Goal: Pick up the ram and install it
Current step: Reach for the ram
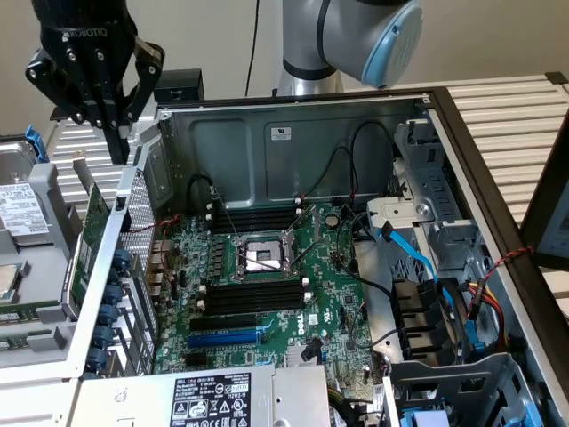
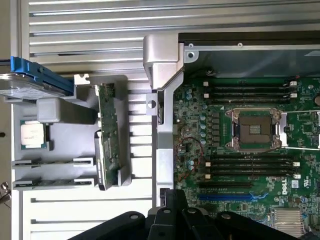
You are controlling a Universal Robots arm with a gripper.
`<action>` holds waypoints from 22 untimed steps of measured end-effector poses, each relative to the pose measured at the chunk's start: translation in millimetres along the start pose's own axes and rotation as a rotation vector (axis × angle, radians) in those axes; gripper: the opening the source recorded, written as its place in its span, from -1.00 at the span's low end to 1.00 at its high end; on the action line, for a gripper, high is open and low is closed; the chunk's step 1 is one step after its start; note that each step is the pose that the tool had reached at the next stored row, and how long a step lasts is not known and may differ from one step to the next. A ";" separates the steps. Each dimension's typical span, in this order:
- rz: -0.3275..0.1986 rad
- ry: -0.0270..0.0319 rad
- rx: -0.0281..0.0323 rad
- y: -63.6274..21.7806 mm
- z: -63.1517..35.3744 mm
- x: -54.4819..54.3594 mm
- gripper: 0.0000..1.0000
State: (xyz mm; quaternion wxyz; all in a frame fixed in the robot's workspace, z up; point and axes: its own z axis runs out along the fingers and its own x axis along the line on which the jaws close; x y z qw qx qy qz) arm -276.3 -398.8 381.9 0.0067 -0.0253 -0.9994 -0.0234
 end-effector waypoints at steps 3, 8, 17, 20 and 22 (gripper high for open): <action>0.000 -0.0001 0.0000 -0.7 1.2 13.6 -0.80; 0.000 -0.0005 0.0000 -2.0 3.2 36.1 -0.80; 0.000 -0.0042 -0.0001 -4.2 6.5 77.2 -0.80; 0.000 -0.0050 -0.0002 -4.9 7.3 90.7 -0.80; 0.000 -0.0053 -0.0002 -5.4 7.8 99.6 -0.80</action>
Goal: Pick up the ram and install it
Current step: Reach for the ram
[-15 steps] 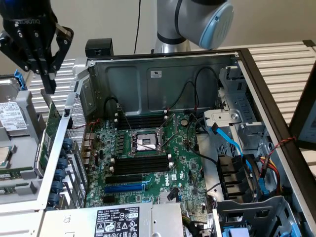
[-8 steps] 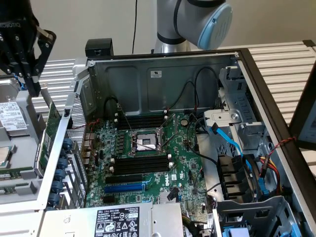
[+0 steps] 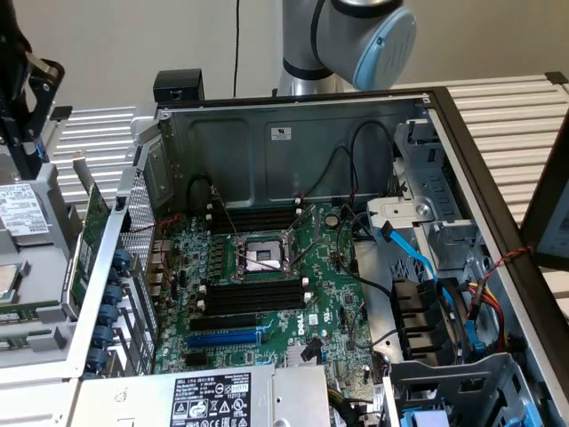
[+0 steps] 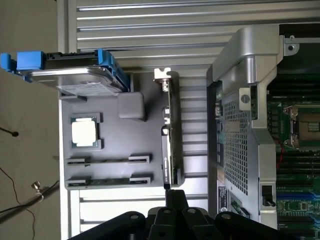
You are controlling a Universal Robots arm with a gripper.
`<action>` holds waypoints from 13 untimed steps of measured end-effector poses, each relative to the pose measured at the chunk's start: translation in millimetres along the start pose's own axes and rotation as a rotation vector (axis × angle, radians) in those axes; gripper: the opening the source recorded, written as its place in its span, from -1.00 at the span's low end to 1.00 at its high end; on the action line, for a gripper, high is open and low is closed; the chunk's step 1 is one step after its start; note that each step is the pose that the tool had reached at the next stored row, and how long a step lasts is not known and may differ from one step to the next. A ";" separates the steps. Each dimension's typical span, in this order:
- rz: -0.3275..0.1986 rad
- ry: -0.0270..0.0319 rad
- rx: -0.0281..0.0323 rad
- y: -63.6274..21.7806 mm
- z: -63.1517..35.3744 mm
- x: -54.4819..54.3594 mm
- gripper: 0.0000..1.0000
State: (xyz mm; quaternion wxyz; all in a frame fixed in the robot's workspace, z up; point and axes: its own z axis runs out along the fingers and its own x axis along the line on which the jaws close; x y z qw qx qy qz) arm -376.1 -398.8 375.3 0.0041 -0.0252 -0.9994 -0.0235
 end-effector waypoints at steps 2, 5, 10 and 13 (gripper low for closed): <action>0.000 -0.0002 -0.0001 -0.5 0.5 9.4 -0.80; 0.000 -0.0007 -0.0001 -1.2 1.1 22.8 -0.80; 0.000 -0.0016 -0.0001 -2.5 2.5 45.7 -0.80; 0.000 -0.0018 -0.0001 -3.2 3.6 59.3 -0.80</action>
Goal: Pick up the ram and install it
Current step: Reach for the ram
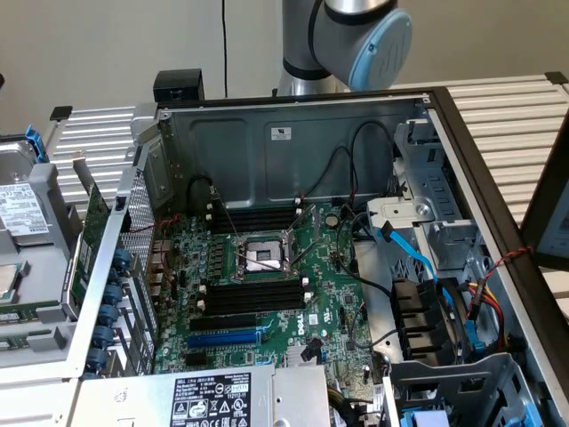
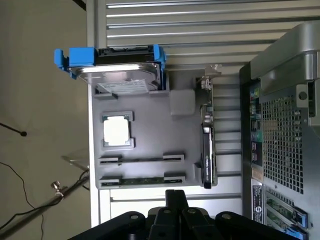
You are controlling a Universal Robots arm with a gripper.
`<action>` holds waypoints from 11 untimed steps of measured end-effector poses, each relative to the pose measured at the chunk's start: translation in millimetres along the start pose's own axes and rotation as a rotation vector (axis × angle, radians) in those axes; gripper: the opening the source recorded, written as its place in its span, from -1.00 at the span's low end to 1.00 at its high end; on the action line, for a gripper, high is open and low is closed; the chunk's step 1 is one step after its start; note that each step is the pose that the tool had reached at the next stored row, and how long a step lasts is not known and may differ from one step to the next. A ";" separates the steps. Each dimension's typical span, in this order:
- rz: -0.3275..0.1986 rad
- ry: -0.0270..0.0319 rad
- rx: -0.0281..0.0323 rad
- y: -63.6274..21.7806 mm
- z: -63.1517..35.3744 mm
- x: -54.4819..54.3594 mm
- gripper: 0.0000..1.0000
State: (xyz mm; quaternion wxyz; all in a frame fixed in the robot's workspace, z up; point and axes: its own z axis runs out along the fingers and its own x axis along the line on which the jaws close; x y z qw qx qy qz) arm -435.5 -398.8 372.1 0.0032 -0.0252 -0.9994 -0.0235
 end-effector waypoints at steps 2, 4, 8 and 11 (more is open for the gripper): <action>0.000 -0.0001 0.0000 -0.5 0.8 9.0 -0.80; 0.000 -0.0003 0.0002 -0.7 2.0 18.2 -0.80; 0.000 -0.0004 0.0042 2.1 4.5 34.3 -0.80; -0.024 0.0006 0.0045 2.4 5.8 36.2 -0.80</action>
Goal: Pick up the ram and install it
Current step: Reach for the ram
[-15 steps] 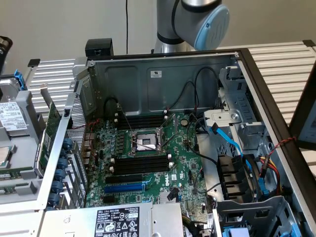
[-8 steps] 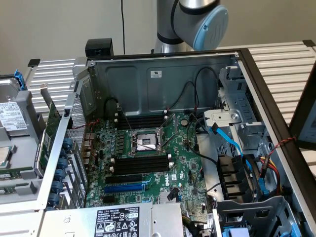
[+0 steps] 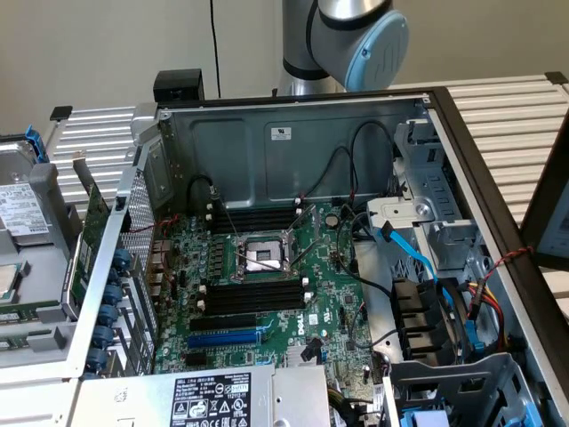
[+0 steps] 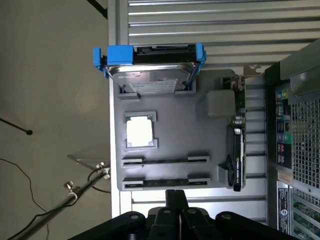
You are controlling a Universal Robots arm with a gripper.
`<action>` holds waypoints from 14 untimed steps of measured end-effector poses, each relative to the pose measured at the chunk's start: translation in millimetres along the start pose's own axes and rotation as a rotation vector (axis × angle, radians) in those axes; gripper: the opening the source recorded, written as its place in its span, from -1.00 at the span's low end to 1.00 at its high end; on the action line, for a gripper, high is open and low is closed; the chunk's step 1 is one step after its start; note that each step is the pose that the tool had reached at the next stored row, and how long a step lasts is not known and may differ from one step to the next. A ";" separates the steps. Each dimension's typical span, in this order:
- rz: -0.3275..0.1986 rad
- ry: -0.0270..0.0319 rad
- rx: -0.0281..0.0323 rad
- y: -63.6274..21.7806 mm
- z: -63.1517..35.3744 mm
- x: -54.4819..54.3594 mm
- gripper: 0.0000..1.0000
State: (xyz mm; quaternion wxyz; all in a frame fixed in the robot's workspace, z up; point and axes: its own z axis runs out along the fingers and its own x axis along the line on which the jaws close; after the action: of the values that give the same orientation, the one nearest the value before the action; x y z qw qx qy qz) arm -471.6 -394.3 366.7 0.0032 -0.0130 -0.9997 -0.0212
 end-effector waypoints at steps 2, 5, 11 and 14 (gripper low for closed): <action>-0.036 0.0016 0.0002 0.0 0.7 0.0 -0.80; -0.090 0.0039 0.0002 0.0 1.9 0.1 -0.80; -0.199 0.0084 -0.0021 -0.1 4.1 0.0 -0.80; -0.254 0.0106 -0.0043 -0.1 4.8 0.0 -0.80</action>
State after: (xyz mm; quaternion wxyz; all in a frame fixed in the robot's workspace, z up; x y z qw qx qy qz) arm -471.7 -394.2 361.9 0.0058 0.1136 -0.9932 -0.0237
